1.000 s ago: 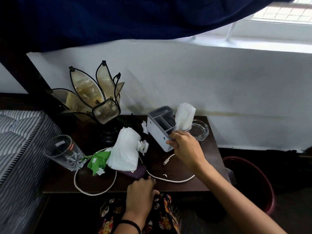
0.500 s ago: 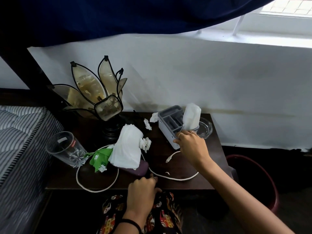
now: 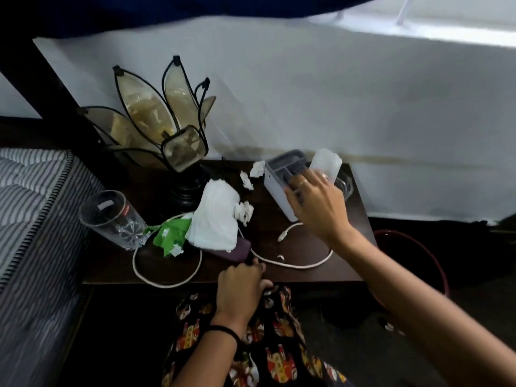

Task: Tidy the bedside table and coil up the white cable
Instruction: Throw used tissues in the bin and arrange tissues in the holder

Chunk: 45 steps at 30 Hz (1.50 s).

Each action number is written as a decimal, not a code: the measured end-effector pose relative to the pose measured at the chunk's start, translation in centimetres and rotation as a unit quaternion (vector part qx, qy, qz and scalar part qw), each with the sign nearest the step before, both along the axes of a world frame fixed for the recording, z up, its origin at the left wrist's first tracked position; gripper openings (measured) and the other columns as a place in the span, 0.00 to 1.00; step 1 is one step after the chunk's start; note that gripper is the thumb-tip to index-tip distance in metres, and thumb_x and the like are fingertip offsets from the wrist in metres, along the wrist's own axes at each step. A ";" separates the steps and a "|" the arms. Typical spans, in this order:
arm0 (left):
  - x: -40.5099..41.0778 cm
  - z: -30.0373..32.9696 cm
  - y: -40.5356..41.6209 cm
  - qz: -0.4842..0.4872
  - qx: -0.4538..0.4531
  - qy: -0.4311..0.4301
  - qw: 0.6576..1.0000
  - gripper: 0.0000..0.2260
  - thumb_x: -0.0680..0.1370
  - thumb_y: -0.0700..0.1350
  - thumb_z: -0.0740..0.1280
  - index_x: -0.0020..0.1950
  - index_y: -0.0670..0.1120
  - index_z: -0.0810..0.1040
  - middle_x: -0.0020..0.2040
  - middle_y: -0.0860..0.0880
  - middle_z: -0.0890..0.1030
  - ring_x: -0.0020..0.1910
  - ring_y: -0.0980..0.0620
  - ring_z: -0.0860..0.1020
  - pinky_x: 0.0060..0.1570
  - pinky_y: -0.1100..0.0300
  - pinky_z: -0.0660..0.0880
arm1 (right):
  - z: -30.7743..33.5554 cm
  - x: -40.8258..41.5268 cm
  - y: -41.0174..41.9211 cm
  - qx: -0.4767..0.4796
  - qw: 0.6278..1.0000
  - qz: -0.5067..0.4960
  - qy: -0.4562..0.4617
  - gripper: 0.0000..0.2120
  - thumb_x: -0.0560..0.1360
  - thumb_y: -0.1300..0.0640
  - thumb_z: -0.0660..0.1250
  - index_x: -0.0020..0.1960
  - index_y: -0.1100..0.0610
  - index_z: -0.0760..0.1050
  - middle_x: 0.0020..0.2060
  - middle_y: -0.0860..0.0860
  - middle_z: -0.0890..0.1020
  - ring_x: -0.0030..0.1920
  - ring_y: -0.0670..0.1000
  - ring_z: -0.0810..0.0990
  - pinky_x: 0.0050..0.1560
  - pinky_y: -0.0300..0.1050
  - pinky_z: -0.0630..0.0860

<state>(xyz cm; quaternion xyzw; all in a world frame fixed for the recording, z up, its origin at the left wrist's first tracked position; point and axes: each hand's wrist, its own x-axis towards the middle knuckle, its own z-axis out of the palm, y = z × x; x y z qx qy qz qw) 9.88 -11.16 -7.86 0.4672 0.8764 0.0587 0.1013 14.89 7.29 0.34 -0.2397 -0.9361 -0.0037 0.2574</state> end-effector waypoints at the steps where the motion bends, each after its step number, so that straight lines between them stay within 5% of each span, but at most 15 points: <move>1: -0.1 -0.1 -0.1 -0.003 0.005 -0.004 1.000 0.19 0.73 0.62 0.64 0.58 0.54 0.76 0.47 0.49 0.83 0.46 0.47 0.81 0.40 0.56 0.73 | 0.4 -1.2 0.0 0.008 1.000 0.025 0.007 0.08 0.75 0.56 0.65 0.50 0.59 0.78 0.45 0.55 0.81 0.47 0.57 0.79 0.42 0.48 0.77; 8: -2.1 -1.2 -0.5 -0.040 0.023 -0.038 0.998 0.20 0.73 0.62 0.63 0.64 0.59 0.73 0.53 0.51 0.83 0.51 0.49 0.80 0.46 0.57 0.74 | 0.4 -12.8 2.2 -0.130 0.960 0.053 -0.243 0.18 0.75 0.63 0.61 0.65 0.60 0.70 0.62 0.58 0.72 0.66 0.59 0.69 0.64 0.52 0.68; 16: -2.9 -2.4 -0.7 -0.075 0.004 -0.043 0.996 0.24 0.76 0.64 0.57 0.70 0.58 0.67 0.60 0.54 0.80 0.54 0.50 0.79 0.50 0.56 0.74 | -3.2 -17.3 4.7 -0.044 0.891 -0.051 -0.448 0.15 0.76 0.60 0.59 0.63 0.56 0.71 0.61 0.56 0.75 0.61 0.58 0.74 0.68 0.62 0.59; 22: -3.2 -2.1 -0.6 -0.092 0.028 -0.047 0.994 0.22 0.75 0.63 0.60 0.67 0.57 0.72 0.58 0.54 0.82 0.50 0.50 0.81 0.47 0.56 0.76 | -3.5 -17.6 5.6 -0.060 0.917 -0.030 -0.392 0.14 0.76 0.64 0.62 0.60 0.60 0.74 0.60 0.57 0.77 0.60 0.58 0.77 0.56 0.48 0.71; 29: -2.8 -1.1 -0.6 -0.090 0.037 -0.037 0.995 0.18 0.68 0.63 0.70 0.54 0.58 0.82 0.44 0.57 0.85 0.35 0.56 0.82 0.31 0.61 0.77 | -3.4 -17.1 5.2 -0.065 0.928 0.003 -0.366 0.15 0.75 0.67 0.62 0.61 0.61 0.73 0.60 0.58 0.75 0.60 0.60 0.76 0.55 0.50 0.73; 33: -2.8 -1.7 -0.6 -0.073 0.040 -0.058 0.995 0.21 0.74 0.63 0.61 0.65 0.58 0.74 0.59 0.55 0.81 0.51 0.52 0.80 0.48 0.56 0.76 | -1.7 -16.1 5.5 -0.206 0.954 0.009 -0.218 0.14 0.71 0.70 0.61 0.55 0.61 0.76 0.55 0.61 0.77 0.53 0.61 0.78 0.47 0.45 0.72; 36: -2.8 -2.0 -0.7 -0.069 0.032 -0.042 0.996 0.22 0.74 0.65 0.59 0.66 0.59 0.72 0.60 0.56 0.80 0.53 0.52 0.80 0.50 0.56 0.75 | 0.6 -13.7 4.9 -0.331 0.939 0.044 -0.083 0.13 0.69 0.71 0.62 0.46 0.61 0.82 0.46 0.58 0.82 0.41 0.52 0.80 0.40 0.37 0.76; 38: -2.8 -1.9 -0.7 -0.066 0.026 -0.043 0.997 0.22 0.73 0.65 0.60 0.65 0.60 0.73 0.58 0.57 0.81 0.53 0.54 0.80 0.50 0.57 0.75 | 2.1 -11.1 4.1 -0.359 0.932 0.047 -0.026 0.15 0.68 0.72 0.61 0.43 0.58 0.83 0.40 0.53 0.81 0.34 0.43 0.76 0.32 0.25 0.69; 42: -2.6 -1.5 -0.6 -0.033 0.033 -0.042 0.998 0.20 0.71 0.65 0.64 0.60 0.62 0.76 0.52 0.54 0.84 0.50 0.53 0.80 0.46 0.57 0.74 | 4.4 -4.0 2.5 -0.412 0.909 0.022 0.069 0.15 0.69 0.69 0.61 0.40 0.54 0.84 0.38 0.54 0.83 0.31 0.47 0.75 0.29 0.32 0.68; 45: -2.2 -1.3 -0.5 -0.011 0.025 -0.035 0.999 0.19 0.70 0.65 0.65 0.60 0.62 0.77 0.50 0.53 0.84 0.50 0.51 0.81 0.44 0.56 0.74 | 4.6 2.9 2.0 -0.476 0.870 0.004 0.126 0.10 0.68 0.61 0.63 0.37 0.55 0.84 0.36 0.57 0.83 0.35 0.47 0.76 0.37 0.39 0.71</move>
